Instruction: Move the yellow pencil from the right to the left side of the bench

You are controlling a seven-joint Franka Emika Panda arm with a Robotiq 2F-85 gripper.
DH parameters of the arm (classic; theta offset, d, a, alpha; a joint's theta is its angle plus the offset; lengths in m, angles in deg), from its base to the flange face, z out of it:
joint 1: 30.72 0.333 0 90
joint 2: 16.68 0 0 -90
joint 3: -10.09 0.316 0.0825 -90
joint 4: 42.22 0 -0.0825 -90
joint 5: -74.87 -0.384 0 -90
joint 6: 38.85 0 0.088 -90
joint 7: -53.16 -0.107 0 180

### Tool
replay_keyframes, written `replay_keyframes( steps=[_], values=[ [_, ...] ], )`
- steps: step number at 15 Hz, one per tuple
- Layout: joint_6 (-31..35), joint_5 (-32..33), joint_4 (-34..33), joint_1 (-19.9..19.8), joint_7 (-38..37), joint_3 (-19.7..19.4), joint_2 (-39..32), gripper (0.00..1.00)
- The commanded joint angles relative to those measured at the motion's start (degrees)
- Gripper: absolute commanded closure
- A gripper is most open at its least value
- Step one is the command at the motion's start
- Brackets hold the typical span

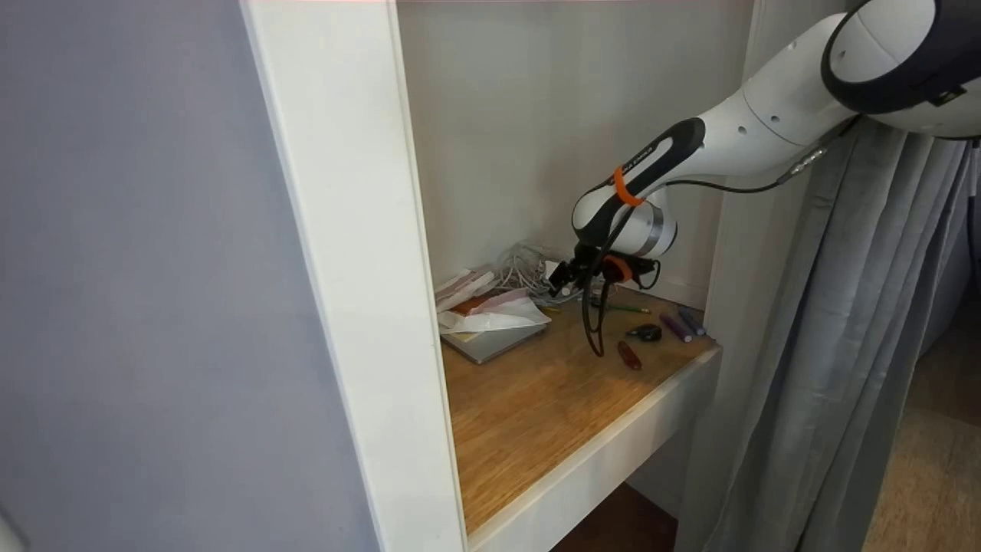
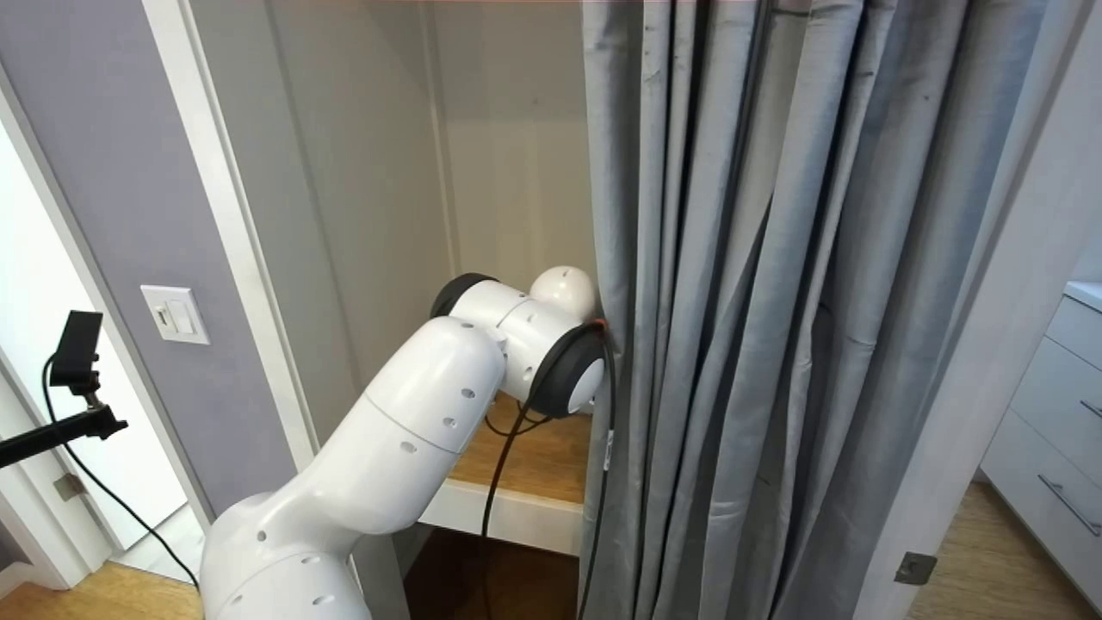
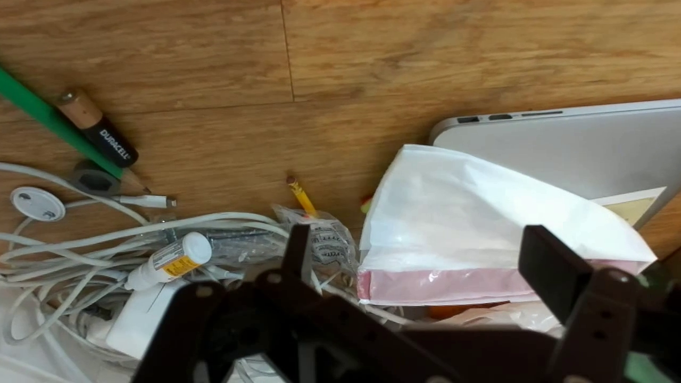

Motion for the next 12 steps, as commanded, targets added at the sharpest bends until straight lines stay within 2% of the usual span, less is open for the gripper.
replay_keyframes(
  steps=[1, 8, 12],
  values=[
    [2.7, 3.0, -7.7, -0.4, 2.7, 2.4, -7.5, 0.00],
    [7.8, 9.5, -19.8, 1.4, 2.0, 1.6, -19.0, 0.00],
    [6.7, 11.1, -25.7, 1.4, 1.5, 1.8, -23.7, 0.00]
  ],
)
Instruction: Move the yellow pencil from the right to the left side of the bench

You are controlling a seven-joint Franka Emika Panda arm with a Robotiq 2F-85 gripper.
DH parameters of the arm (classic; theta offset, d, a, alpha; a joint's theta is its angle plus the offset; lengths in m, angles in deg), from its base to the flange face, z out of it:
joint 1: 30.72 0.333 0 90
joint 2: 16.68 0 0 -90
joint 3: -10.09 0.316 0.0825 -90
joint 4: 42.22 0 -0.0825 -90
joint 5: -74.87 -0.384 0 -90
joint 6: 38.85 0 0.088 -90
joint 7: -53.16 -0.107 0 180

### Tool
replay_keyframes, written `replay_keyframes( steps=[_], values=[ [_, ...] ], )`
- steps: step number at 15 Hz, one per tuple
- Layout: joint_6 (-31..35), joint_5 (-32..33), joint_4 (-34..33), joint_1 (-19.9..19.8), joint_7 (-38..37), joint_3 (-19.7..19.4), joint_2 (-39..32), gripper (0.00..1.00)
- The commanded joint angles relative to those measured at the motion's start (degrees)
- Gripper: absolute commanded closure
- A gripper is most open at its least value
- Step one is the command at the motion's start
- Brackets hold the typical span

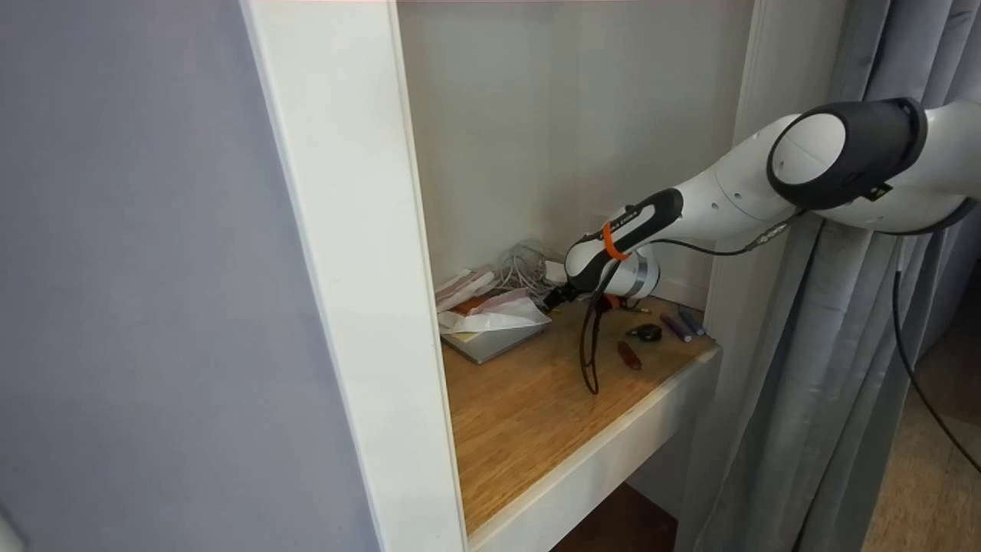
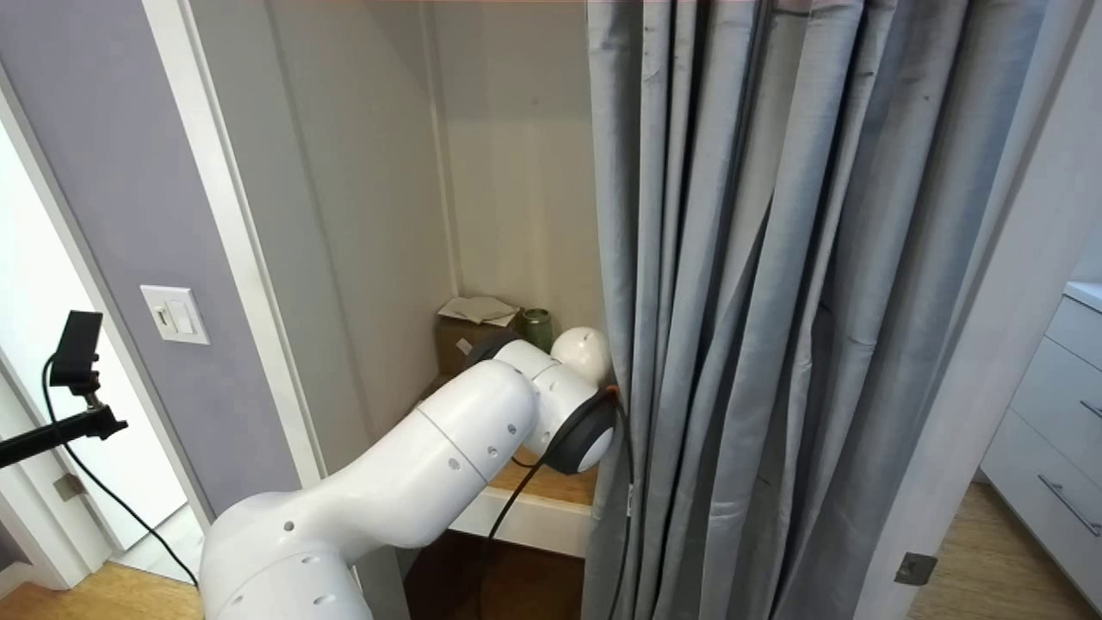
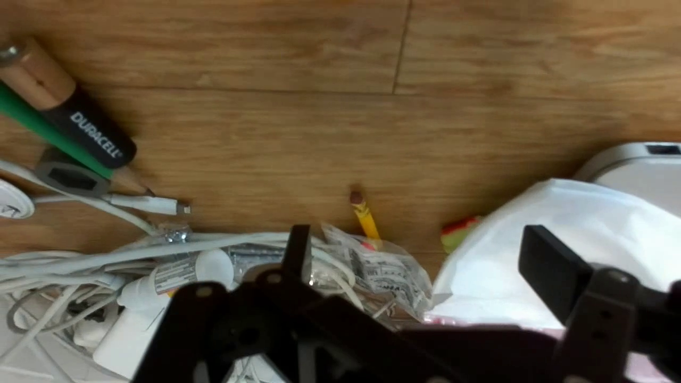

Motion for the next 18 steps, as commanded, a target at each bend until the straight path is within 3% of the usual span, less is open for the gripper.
replay_keyframes(
  steps=[1, 4, 5, 7, 14, 16, 18],
  values=[
    [-0.6, 2.3, -8.2, 0.7, -0.7, 0.5, -6.0, 0.00],
    [-1.5, 2.2, -11.6, 0.6, -0.8, 1.2, -8.3, 0.01],
    [-1.8, 2.1, -12.4, 0.5, -0.6, 1.5, -8.9, 0.06],
    [-2.2, 2.1, -14.4, 0.6, -0.4, 1.8, -10.1, 0.29],
    [-4.6, 1.3, -18.2, 0.2, 0.8, 3.9, -12.1, 0.79],
    [-5.1, 1.1, -18.9, 0.1, 1.4, 4.6, -12.6, 0.90],
    [-5.7, 0.8, -19.5, 0.0, 2.0, 5.4, -13.0, 0.93]
  ],
)
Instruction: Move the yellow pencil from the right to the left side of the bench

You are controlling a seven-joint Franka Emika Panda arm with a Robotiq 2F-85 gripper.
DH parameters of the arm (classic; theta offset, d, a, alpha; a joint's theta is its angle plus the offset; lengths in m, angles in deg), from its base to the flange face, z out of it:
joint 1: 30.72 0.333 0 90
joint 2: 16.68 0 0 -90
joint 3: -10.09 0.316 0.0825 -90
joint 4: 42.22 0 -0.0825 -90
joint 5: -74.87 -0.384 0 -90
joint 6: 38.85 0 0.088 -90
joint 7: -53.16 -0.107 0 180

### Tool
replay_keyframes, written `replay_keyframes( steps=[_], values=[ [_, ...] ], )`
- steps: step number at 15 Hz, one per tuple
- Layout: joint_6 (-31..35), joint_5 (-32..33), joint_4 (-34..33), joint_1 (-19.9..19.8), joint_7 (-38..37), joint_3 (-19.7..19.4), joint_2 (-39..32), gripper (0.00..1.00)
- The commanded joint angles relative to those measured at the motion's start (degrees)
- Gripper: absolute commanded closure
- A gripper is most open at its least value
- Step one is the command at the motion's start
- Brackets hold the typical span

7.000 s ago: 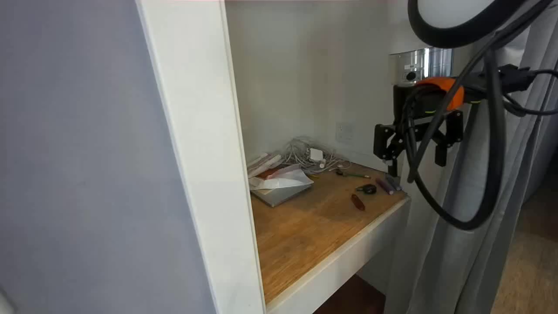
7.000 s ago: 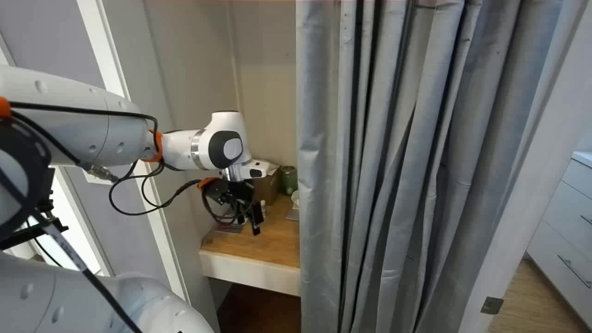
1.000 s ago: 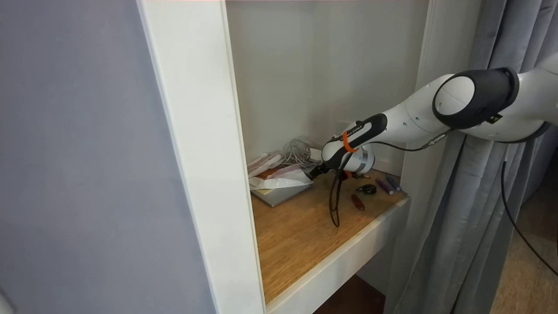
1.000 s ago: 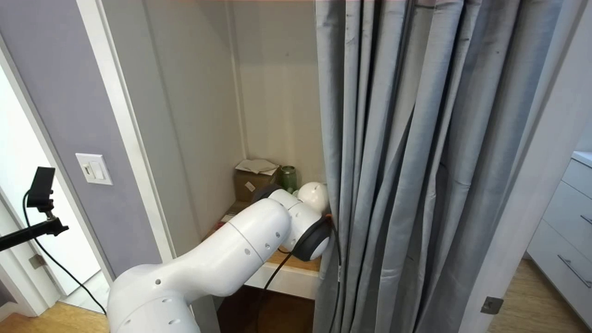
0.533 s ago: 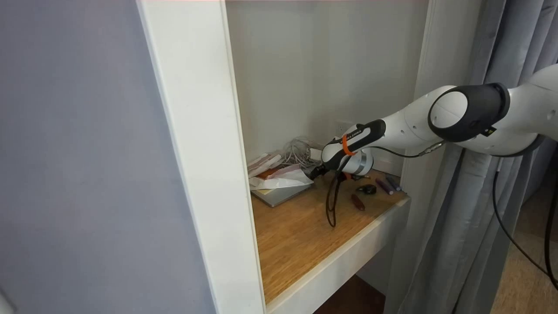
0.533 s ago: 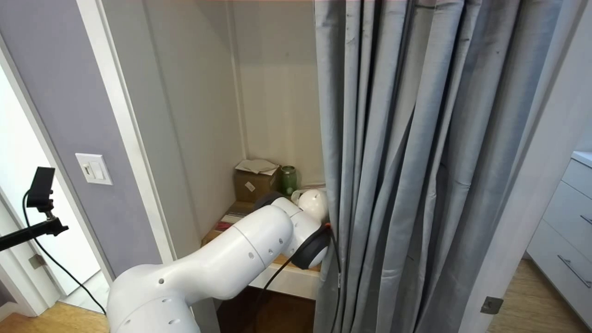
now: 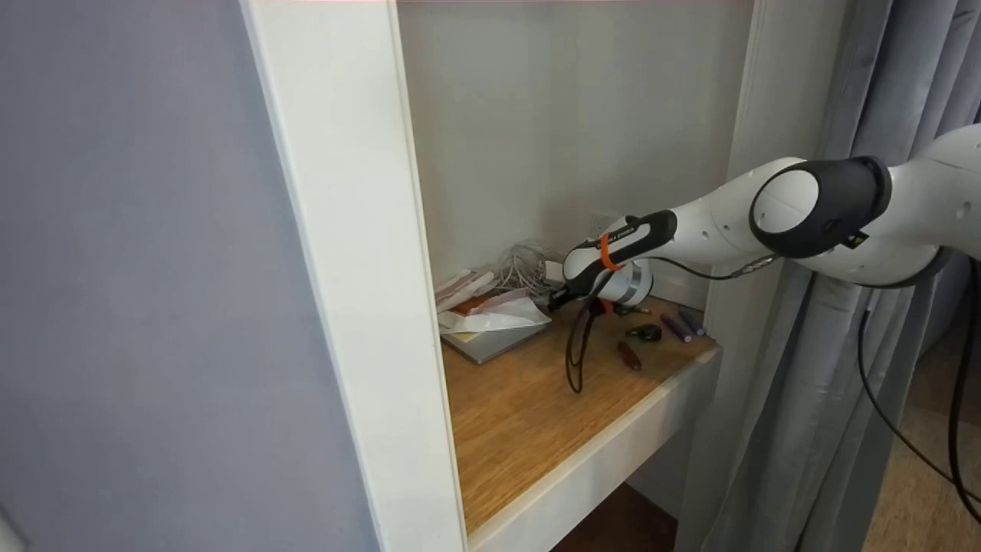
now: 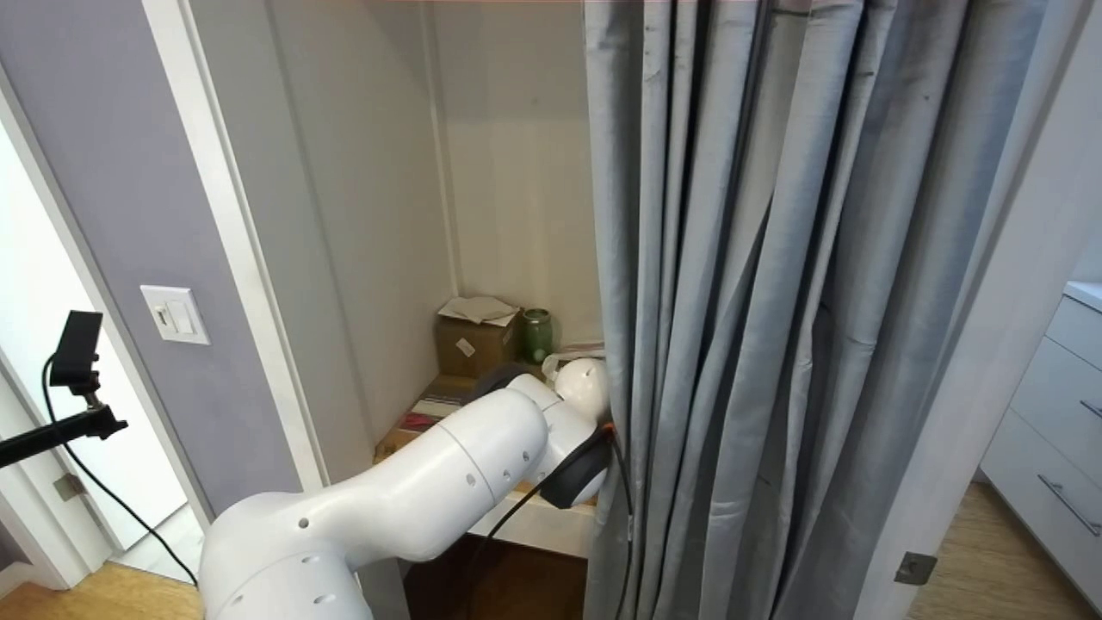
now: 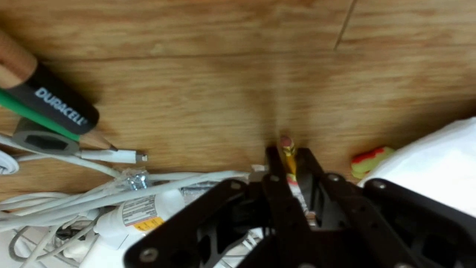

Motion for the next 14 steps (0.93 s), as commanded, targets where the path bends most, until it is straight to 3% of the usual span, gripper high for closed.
replay_keyframes(
  steps=[1, 3, 8, 14],
  values=[
    [-2.2, 0.0, -3.5, -0.1, 1.7, 2.1, -2.3, 0.97],
    [-3.2, 0.1, -2.8, 0.1, 1.0, 1.3, -1.5, 0.92],
    [-7.8, 0.7, 4.1, -2.4, 1.7, 0.5, 4.1, 0.92],
    [-14.5, -2.7, 14.5, -13.0, 19.2, 6.2, 10.0, 0.92]
  ],
)
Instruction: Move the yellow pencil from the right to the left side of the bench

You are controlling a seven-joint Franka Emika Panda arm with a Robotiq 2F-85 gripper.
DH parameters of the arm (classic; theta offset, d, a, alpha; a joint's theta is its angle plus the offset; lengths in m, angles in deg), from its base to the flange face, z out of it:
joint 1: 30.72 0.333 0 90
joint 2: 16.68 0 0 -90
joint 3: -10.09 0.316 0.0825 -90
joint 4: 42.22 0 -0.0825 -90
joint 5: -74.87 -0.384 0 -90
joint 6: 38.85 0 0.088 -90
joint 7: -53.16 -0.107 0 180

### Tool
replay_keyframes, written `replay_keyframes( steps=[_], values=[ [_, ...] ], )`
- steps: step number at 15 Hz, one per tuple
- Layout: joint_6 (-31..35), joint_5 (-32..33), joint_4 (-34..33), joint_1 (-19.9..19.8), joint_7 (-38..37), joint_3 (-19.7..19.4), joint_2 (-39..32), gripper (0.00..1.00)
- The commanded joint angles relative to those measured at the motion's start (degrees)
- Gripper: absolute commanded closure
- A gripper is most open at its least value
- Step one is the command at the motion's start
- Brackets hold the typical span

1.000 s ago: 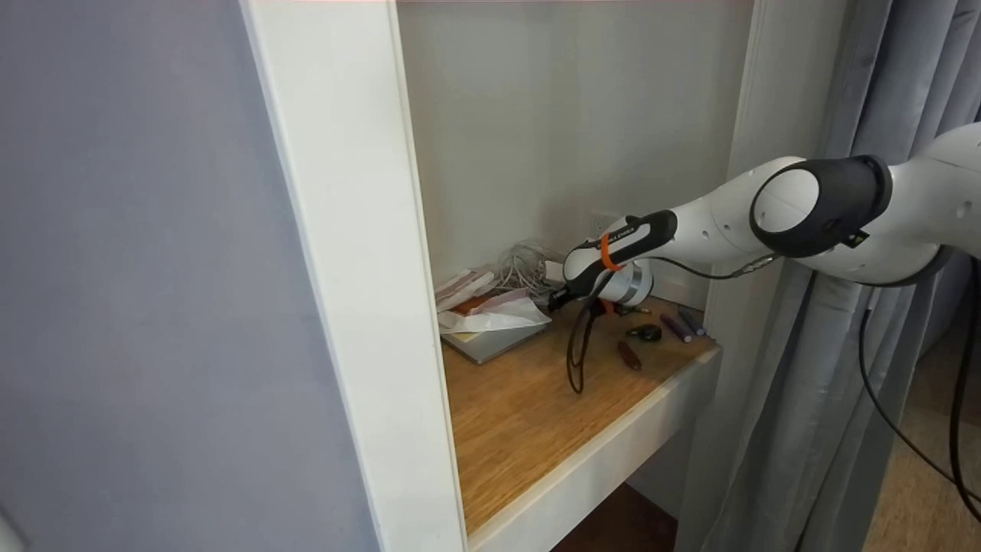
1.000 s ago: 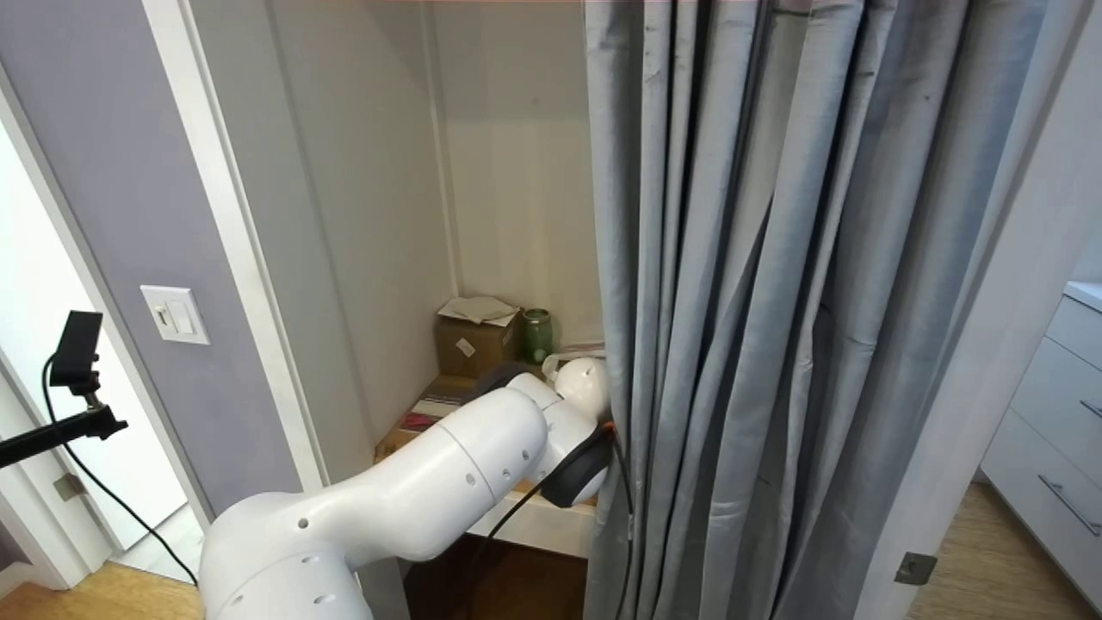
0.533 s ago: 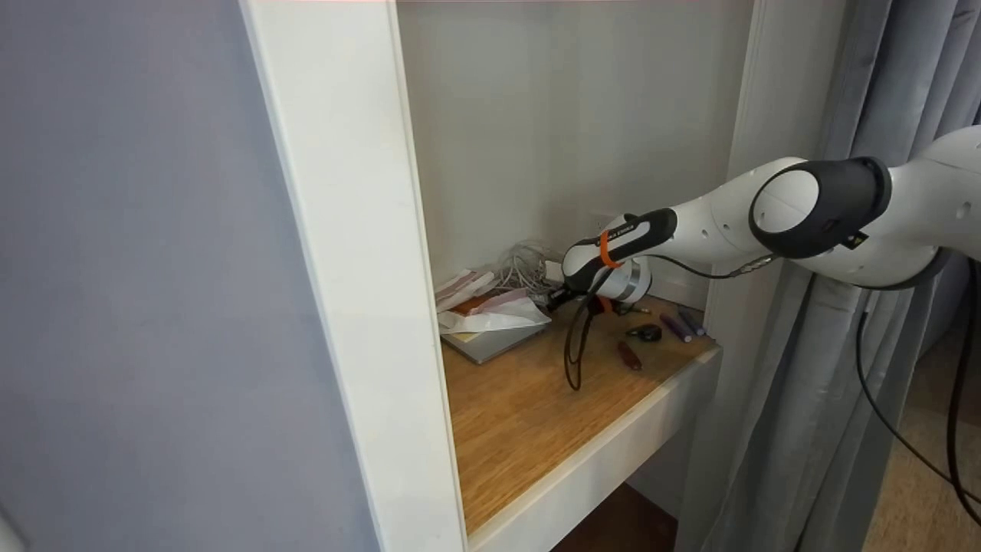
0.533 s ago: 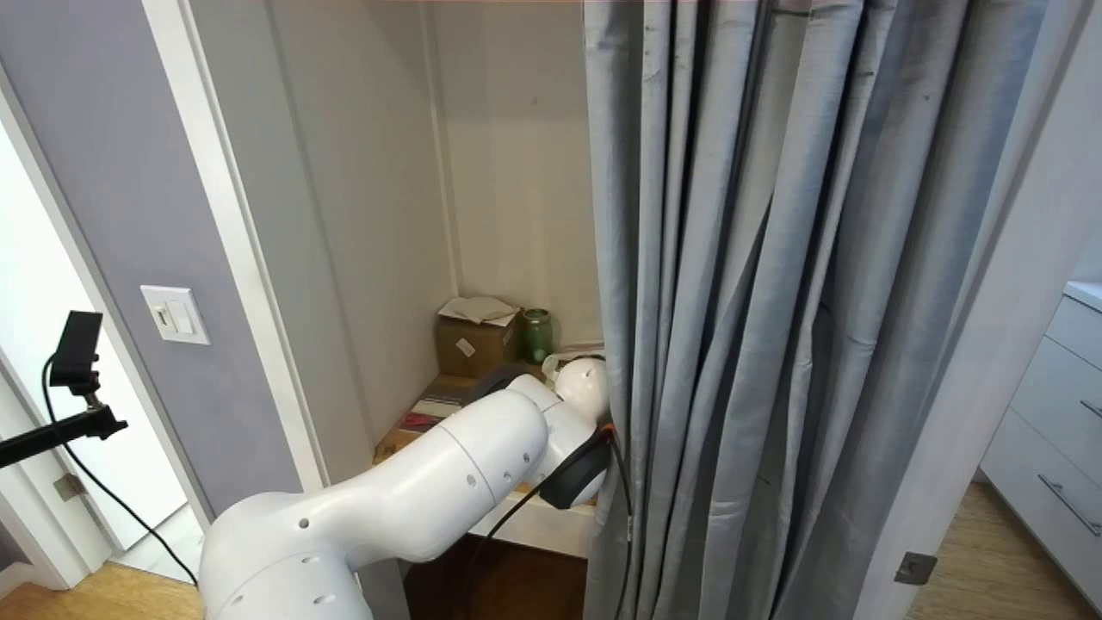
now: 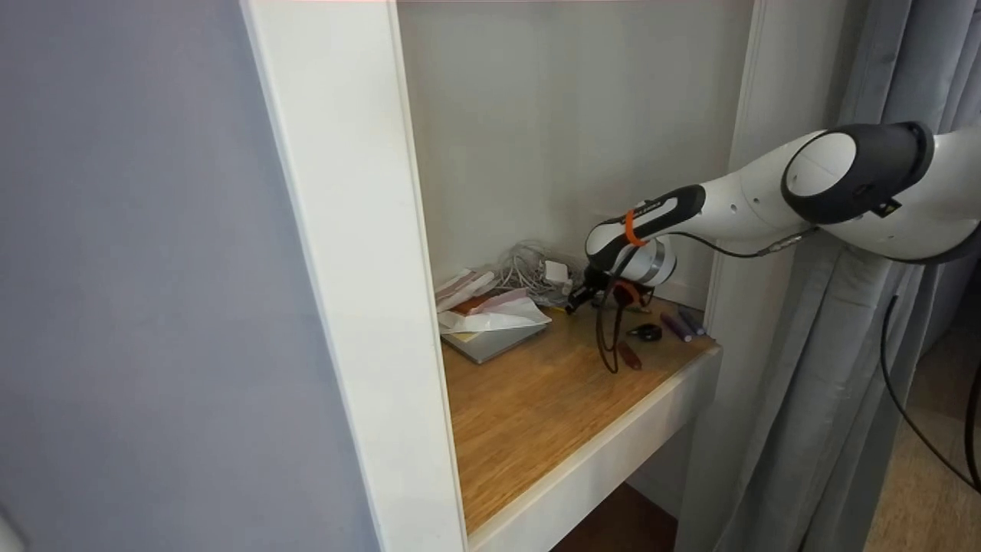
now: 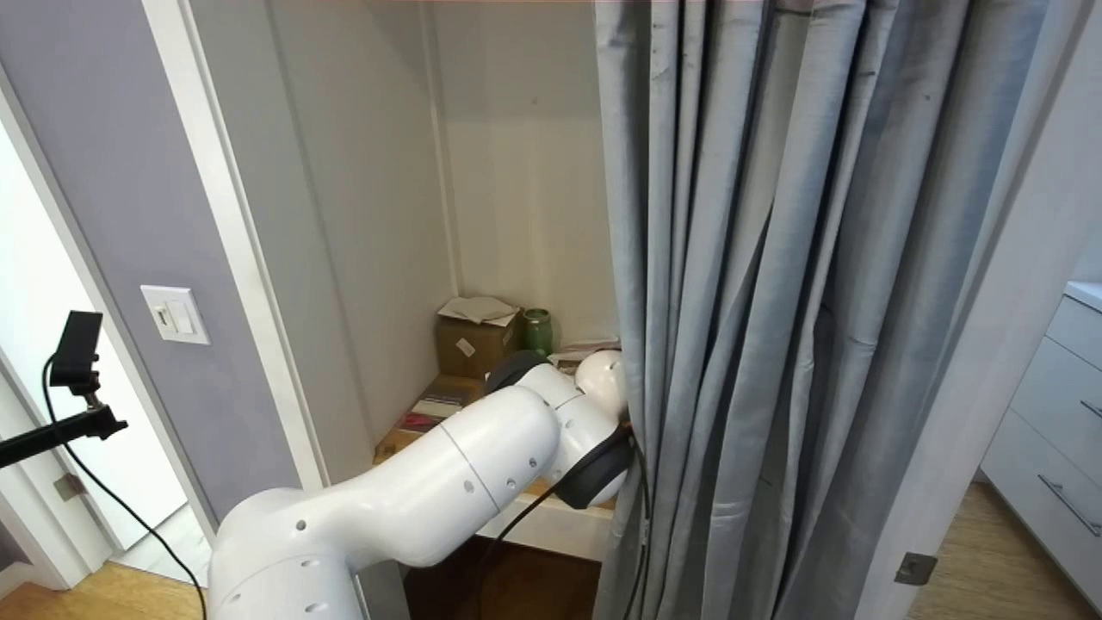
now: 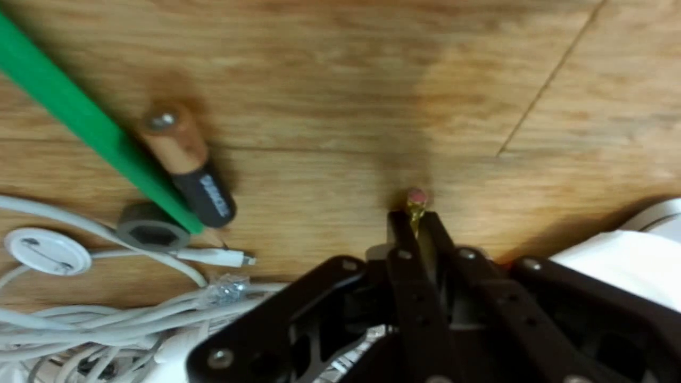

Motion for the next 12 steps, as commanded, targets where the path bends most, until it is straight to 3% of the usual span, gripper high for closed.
replay_keyframes(
  steps=[1, 3, 6, 12],
  values=[
    [-3.9, -3.3, 10.2, -7.9, 12.2, 4.1, 5.6, 0.92],
    [-7.0, -6.4, 13.7, -12.5, 19.6, 7.2, 7.1, 0.92],
    [-12.8, -10.8, 18.0, -17.4, 28.4, 8.9, 9.9, 0.93],
    [-21.5, -17.9, 21.6, -18.3, 36.8, 8.6, 14.7, 0.93]
  ],
)
